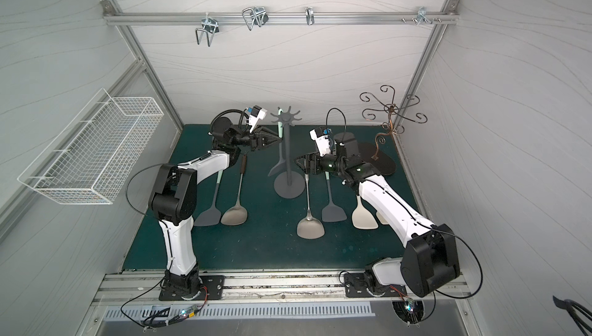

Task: Take the spatula off the kitchen utensil rack
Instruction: Take off the spatula from the rack.

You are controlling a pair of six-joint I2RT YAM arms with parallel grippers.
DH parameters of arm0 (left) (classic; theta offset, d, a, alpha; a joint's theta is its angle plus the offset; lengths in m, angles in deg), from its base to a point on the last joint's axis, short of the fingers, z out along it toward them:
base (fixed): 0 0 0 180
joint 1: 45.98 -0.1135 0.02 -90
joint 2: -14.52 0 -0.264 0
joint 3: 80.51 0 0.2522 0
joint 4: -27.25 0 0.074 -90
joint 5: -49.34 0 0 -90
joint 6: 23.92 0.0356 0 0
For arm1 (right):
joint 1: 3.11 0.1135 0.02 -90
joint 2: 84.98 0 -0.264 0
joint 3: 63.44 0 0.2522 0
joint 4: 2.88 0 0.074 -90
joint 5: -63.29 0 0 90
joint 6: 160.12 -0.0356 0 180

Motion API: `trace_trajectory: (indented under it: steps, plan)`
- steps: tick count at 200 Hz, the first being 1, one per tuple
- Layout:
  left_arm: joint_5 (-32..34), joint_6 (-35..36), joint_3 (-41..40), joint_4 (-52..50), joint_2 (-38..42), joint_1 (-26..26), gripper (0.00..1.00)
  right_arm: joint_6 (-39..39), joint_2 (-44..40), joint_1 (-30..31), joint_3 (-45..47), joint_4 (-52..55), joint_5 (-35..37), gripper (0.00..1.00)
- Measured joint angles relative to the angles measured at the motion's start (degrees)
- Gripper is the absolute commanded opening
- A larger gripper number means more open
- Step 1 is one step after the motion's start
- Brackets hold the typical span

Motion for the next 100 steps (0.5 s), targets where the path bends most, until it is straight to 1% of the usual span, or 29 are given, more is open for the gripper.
trace_trajectory:
  steps: [25, 55, 100]
  plan:
    - [0.4, 0.8, -1.0, -0.8, 1.2, 0.0, 0.28, -0.4, 0.0, 0.0, 0.0, 0.0, -0.4, 0.78]
    - [0.7, 2.0, -1.7, -1.5, 2.0, 0.0, 0.33, -0.7, 0.0, 0.0, 0.0, -0.1, -0.5, 0.78]
    - [0.9, 2.9, -1.7, -2.6, 2.0, 0.0, 0.33, -1.7, 0.0, 0.0, 0.6, -0.9, -1.0, 0.78]
